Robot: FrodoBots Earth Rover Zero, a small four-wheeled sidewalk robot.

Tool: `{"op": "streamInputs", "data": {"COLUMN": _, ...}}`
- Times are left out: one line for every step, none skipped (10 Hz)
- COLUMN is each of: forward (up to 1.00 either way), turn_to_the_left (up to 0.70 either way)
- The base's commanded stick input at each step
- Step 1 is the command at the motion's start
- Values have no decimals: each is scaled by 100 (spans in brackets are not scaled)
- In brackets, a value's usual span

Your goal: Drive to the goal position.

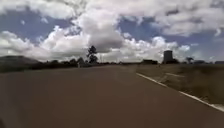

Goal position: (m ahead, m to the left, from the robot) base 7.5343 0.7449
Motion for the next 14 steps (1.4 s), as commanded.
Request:
{"op": "streamInputs", "data": {"forward": 100, "turn_to_the_left": -26}}
{"op": "streamInputs", "data": {"forward": 100, "turn_to_the_left": -7}}
{"op": "streamInputs", "data": {"forward": 100, "turn_to_the_left": 0}}
{"op": "streamInputs", "data": {"forward": 100, "turn_to_the_left": 0}}
{"op": "streamInputs", "data": {"forward": 100, "turn_to_the_left": 0}}
{"op": "streamInputs", "data": {"forward": 100, "turn_to_the_left": 0}}
{"op": "streamInputs", "data": {"forward": 100, "turn_to_the_left": 0}}
{"op": "streamInputs", "data": {"forward": 100, "turn_to_the_left": 0}}
{"op": "streamInputs", "data": {"forward": 100, "turn_to_the_left": -17}}
{"op": "streamInputs", "data": {"forward": 100, "turn_to_the_left": -35}}
{"op": "streamInputs", "data": {"forward": 100, "turn_to_the_left": -30}}
{"op": "streamInputs", "data": {"forward": 100, "turn_to_the_left": 0}}
{"op": "streamInputs", "data": {"forward": 100, "turn_to_the_left": 0}}
{"op": "streamInputs", "data": {"forward": 100, "turn_to_the_left": 0}}
